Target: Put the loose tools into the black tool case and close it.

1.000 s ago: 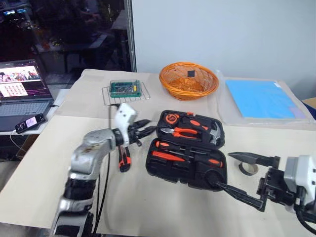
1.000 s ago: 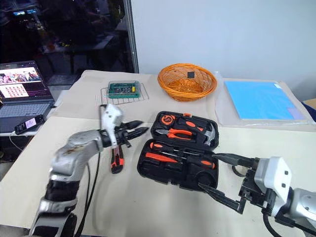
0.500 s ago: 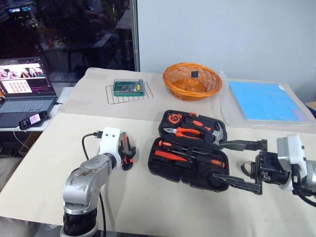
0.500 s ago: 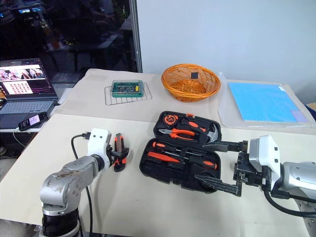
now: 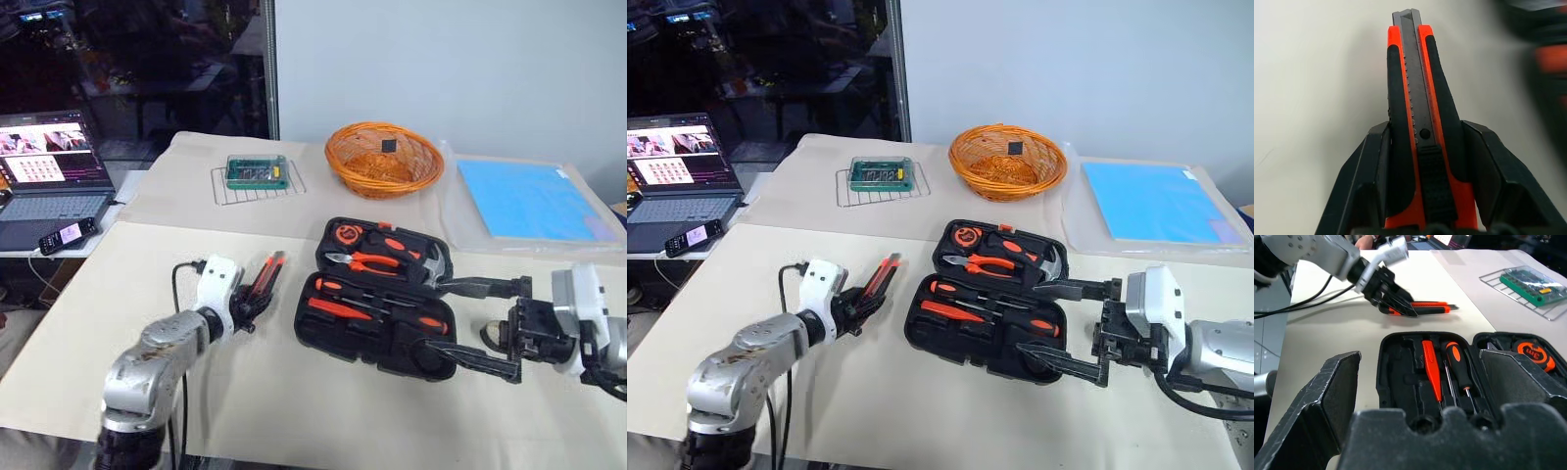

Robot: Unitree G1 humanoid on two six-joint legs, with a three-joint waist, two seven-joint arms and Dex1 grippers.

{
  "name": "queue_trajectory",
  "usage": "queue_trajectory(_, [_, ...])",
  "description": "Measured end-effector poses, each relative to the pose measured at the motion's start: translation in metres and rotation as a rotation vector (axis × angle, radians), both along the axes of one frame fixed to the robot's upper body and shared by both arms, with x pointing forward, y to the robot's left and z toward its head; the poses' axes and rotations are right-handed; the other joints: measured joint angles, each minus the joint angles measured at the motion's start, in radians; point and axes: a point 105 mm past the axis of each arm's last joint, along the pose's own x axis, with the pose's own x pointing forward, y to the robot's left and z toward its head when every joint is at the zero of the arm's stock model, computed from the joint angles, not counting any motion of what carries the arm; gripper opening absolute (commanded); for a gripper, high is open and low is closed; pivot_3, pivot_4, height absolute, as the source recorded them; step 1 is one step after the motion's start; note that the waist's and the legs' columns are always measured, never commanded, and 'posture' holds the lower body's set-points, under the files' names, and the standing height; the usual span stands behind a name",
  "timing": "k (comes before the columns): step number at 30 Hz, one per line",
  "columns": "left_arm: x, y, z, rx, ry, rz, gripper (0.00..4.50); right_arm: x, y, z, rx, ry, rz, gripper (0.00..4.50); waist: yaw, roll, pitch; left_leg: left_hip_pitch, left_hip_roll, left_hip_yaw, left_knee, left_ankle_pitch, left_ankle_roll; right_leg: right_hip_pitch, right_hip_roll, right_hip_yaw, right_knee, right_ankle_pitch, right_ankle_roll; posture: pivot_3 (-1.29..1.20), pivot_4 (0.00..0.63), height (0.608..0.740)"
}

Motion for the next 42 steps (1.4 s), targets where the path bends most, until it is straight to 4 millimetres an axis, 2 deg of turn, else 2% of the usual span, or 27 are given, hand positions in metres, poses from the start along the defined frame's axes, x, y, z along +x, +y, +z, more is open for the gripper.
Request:
queue_trajectory(3, [-0.013,-0.022,0.033,0.093,-0.069,-0.453,1.74,-0.009,-0.003,-0.006,-0.009,0.025,-0.024,4.5,0.011,0.001,0.0,-0.002,-0.001,0.0,0.0,0.0,0.0,0.0,0.001,-0.003,-0.001,0.0,-0.001,0.0,0.15,0.74])
queue_trajectory(5, [-0.019,-0.037,0.043,0.155,-0.122,-0.668,1.74,-0.015,-0.006,-0.007,-0.018,0.031,-0.047,4.5,0.013,0.003,0.0,-0.002,-0.001,0.001,0.0,-0.001,0.002,0.001,0.0,-0.002,-0.002,0.0,-0.001,0.0,0.15,0.74])
queue_trajectory(7, [-0.023,-0.048,0.04,0.194,-0.13,-0.811,1.74,-0.018,-0.007,-0.007,-0.025,0.025,-0.06,4.5,0.01,0.003,0.0,-0.001,-0.002,0.003,0.001,-0.001,0.004,0.002,0.0,-0.001,-0.003,0.0,0.0,0.0,0.15,0.74])
queue_trajectory(8, [-0.023,-0.054,0.034,0.212,-0.118,-0.877,1.74,-0.02,-0.008,-0.006,-0.029,0.021,-0.071,4.5,0.008,0.003,0.0,-0.002,-0.002,0.003,0.001,0.003,0.011,0.002,0.0,-0.001,-0.003,0.0,0.001,0.0,0.15,0.74])
queue_trajectory(11, [-0.018,-0.075,0.02,0.26,-0.097,-1.032,1.74,-0.029,-0.012,-0.007,-0.041,0.03,-0.106,4.5,0.008,0.002,0.0,-0.003,-0.002,0.002,0.002,0.003,0.012,0.001,0.002,-0.001,-0.002,-0.002,0.004,0.0,0.15,0.74])
queue_trajectory(19, [-0.006,-0.103,-0.004,0.374,-0.076,-1.146,1.74,-0.043,-0.025,-0.005,-0.074,0.042,-0.168,4.5,-0.001,0.002,0.0,-0.002,-0.001,0.001,0.004,0.003,0.012,0.001,0.003,0.0,-0.001,-0.004,0.007,0.0,0.15,0.74])
queue_trajectory(25, [-0.007,-0.109,-0.022,0.434,-0.039,-1.177,1.74,-0.045,-0.028,-0.002,-0.086,0.032,-0.179,4.5,0.001,0.002,0.0,-0.002,-0.001,0.0,0.005,0.003,0.012,0.002,0.003,0.0,-0.001,-0.004,0.008,0.0,0.15,0.74])
queue_trajectory(35, [-0.006,-0.114,-0.022,0.489,-0.038,-1.196,1.74,-0.047,-0.025,-0.004,-0.094,0.049,-0.179,4.5,0.001,0.002,0.0,-0.002,-0.001,0.0,0.005,0.003,0.013,0.002,0.003,0.0,-0.001,-0.004,0.008,0.0,0.15,0.74])
queue_trajectory(37, [-0.006,-0.116,-0.021,0.487,-0.031,-1.2,2.75,-0.047,-0.025,-0.004,-0.094,0.056,-0.181,4.5,0.001,0.002,0.0,-0.002,-0.001,0.0,0.005,0.003,0.013,0.002,0.003,0.0,-0.001,-0.004,0.008,0.0,0.15,0.74])
queue_trajectory(38, [-0.007,-0.117,-0.021,0.478,-0.02,-1.2,3.0,-0.047,-0.025,-0.005,-0.094,0.057,-0.182,4.5,0.001,0.002,0.0,-0.002,-0.001,0.0,0.005,0.003,0.013,0.002,0.003,0.0,-0.001,-0.004,0.008,0.0,0.15,0.74])
queue_trajectory(41, [-0.01,-0.123,-0.017,0.404,0.015,-1.198,4.14,-0.047,-0.025,-0.005,-0.094,0.057,-0.182,4.5,0.001,0.002,0.0,-0.002,-0.001,0.0,0.005,0.003,0.013,0.002,0.003,0.0,-0.001,-0.004,0.008,0.0,0.15,0.74])
queue_trajectory(42, [-0.012,-0.125,-0.013,0.367,0.025,-1.201,4.14,-0.047,-0.025,-0.005,-0.094,0.056,-0.182,4.5,0.001,0.002,0.0,-0.003,-0.001,-0.001,0.005,0.003,0.013,0.002,0.003,0.0,-0.001,-0.004,0.008,0.0,0.15,0.74])
